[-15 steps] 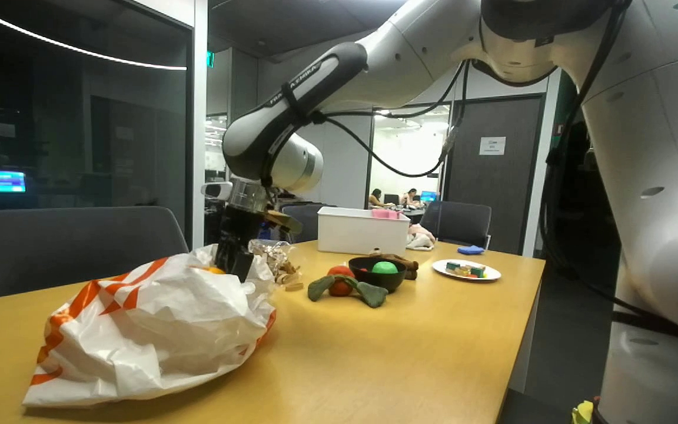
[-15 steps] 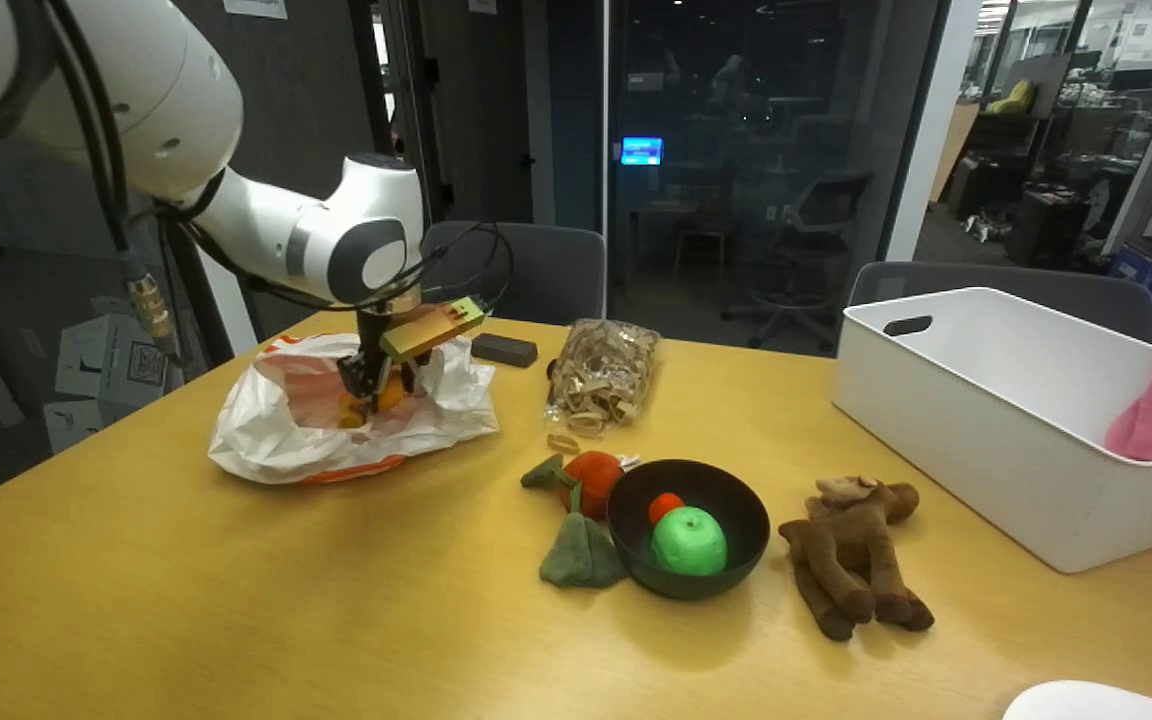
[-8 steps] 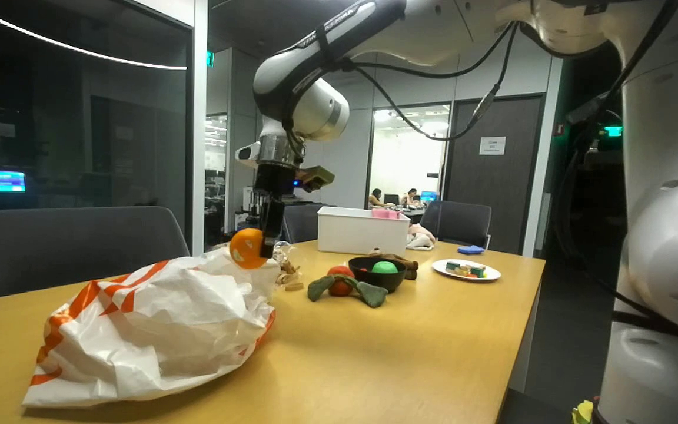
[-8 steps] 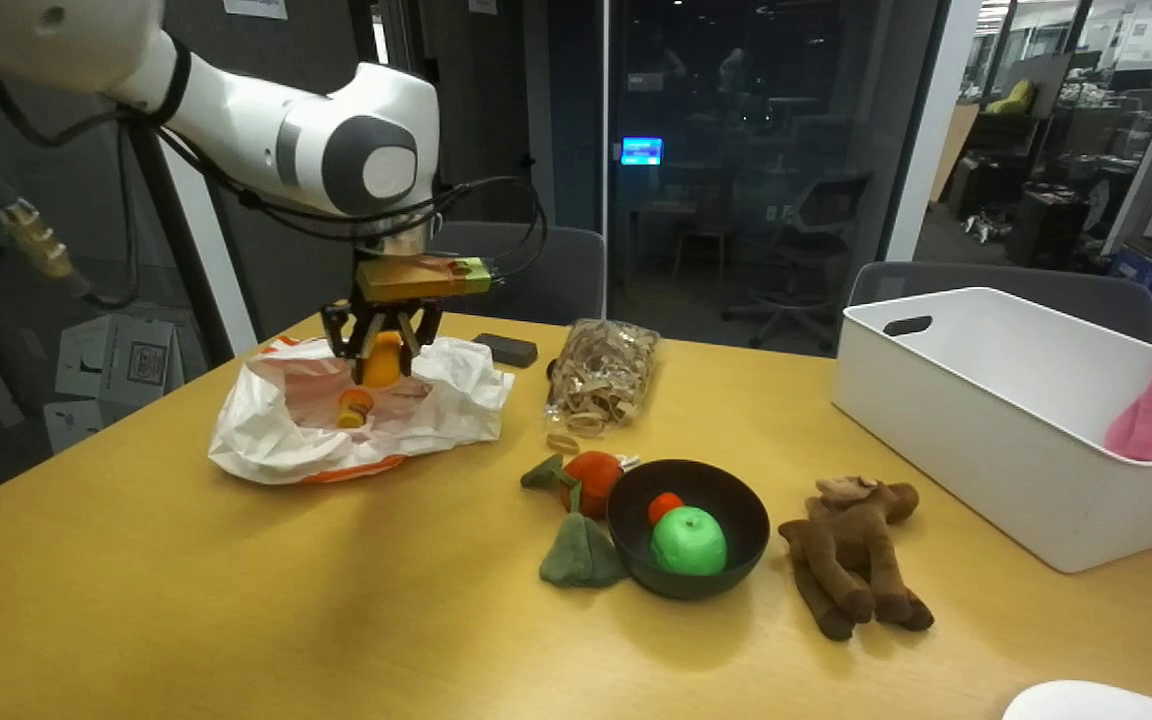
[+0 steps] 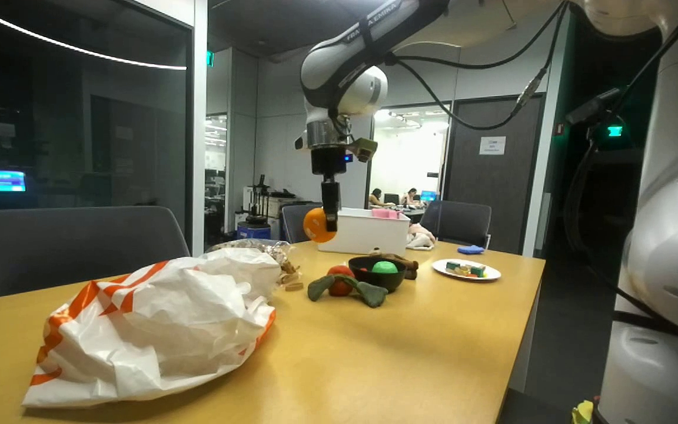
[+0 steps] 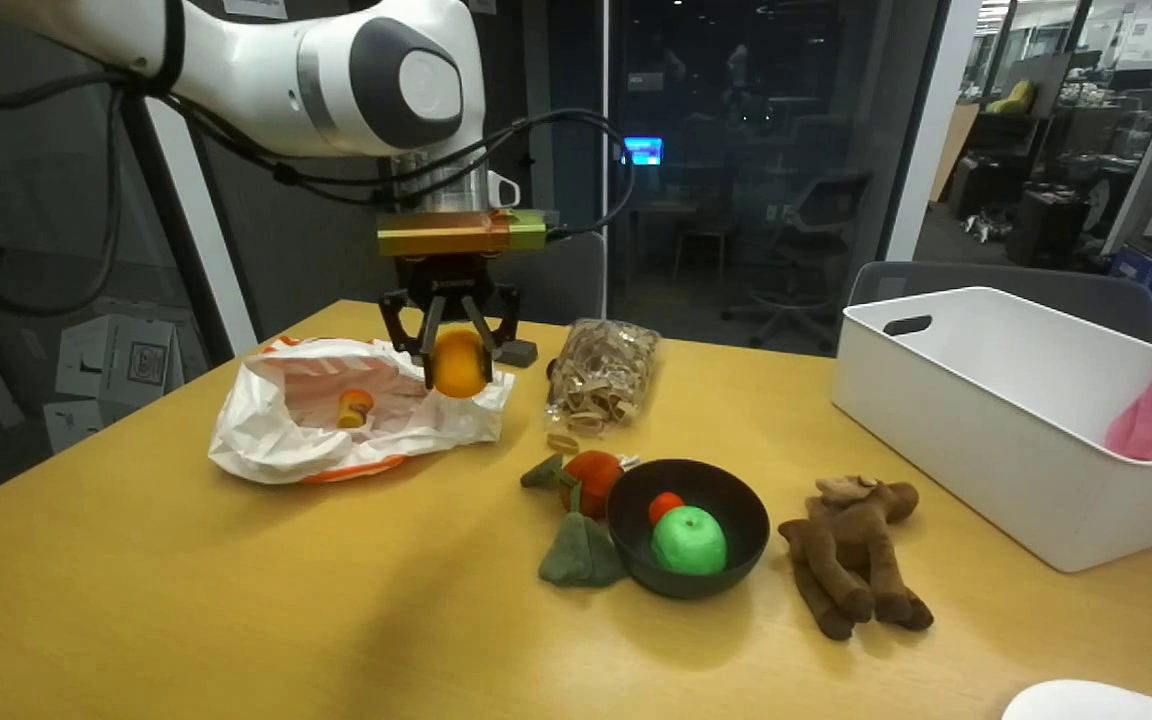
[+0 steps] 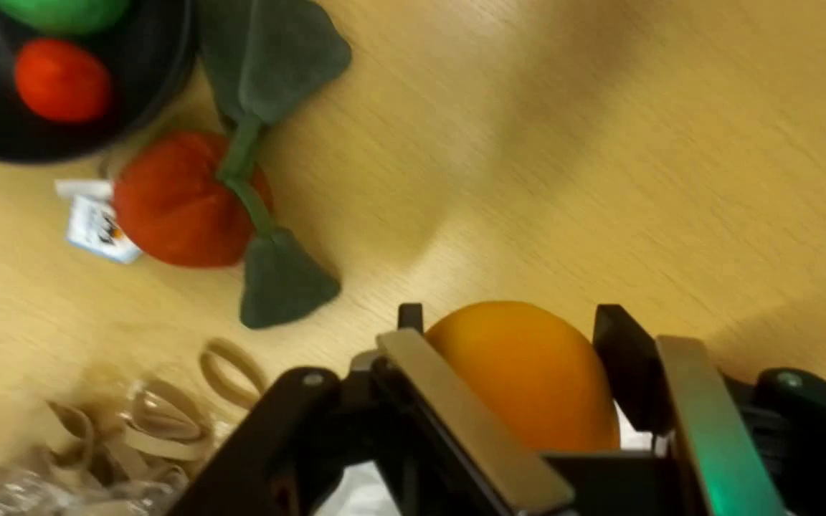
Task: Remove the orange from the plastic and put it in the black bowl then remove the yellow container from the plastic and put it on the table.
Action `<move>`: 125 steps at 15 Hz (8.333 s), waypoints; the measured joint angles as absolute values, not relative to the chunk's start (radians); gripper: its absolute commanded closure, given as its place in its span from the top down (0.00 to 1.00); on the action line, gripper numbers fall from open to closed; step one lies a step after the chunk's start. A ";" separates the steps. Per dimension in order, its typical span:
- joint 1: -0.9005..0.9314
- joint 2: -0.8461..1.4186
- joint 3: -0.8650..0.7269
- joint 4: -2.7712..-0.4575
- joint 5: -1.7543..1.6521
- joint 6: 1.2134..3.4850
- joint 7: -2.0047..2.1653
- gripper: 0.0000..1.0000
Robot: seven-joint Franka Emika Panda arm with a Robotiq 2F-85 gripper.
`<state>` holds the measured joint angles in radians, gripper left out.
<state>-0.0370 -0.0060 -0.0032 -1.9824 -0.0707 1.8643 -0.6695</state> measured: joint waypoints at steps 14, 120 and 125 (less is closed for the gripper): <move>-0.166 -0.062 -0.168 -2.157 -0.348 2.104 -0.317 0.36; 0.305 0.409 0.242 -1.798 -0.379 2.011 -1.231 0.27; 0.310 0.423 0.244 -1.749 -0.317 1.908 -1.152 0.51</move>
<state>0.3103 0.4227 0.2437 -1.7495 -0.3170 1.9075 -1.1524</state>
